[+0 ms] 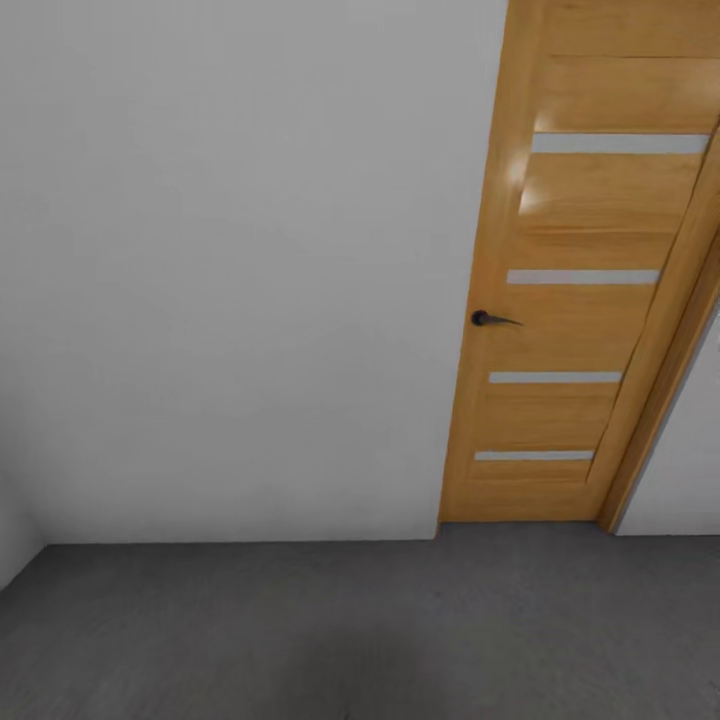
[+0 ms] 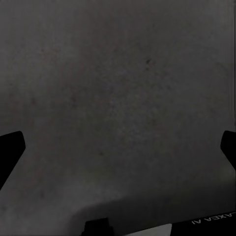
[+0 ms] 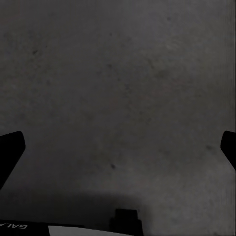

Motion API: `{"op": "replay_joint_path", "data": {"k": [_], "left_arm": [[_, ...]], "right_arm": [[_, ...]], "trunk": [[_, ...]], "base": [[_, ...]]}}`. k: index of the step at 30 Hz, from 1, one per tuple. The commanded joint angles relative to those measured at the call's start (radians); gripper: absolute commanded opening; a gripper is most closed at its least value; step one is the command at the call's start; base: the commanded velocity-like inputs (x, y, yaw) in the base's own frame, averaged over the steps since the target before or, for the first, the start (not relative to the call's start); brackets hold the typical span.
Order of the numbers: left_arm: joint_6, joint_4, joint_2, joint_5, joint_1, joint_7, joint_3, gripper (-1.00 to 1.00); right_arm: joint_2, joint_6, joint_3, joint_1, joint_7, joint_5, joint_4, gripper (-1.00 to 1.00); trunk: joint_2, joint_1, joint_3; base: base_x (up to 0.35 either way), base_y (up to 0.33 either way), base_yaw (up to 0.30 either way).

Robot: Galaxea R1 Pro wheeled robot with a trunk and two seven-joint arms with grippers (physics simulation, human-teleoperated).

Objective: Move the two storage containers from the living room to the garage. In the garage, place one container on the floor and stack the other container on top of it (either order is fine).

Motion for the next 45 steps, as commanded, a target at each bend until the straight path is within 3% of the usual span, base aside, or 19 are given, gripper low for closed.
{"op": "replay_joint_path", "data": {"k": [1,45], "left_arm": [[-0.002,-0.001,0.001,0.001,0.0,0.0,-0.002,1.0],[-0.002,-0.001,0.001,0.001,0.0,0.0,-0.003,1.0]], "right_arm": [[0.0,-0.001,0.0,0.0,0.003,0.0,0.0,1.0],[0.0,-0.001,0.0,0.0,0.003,0.0,0.001,1.0]], "trunk": [[0.0,0.0,-0.001],[0.0,0.0,-0.001]], "base": [[0.052,-0.212,0.0],[0.003,-0.263,0.0]]}}
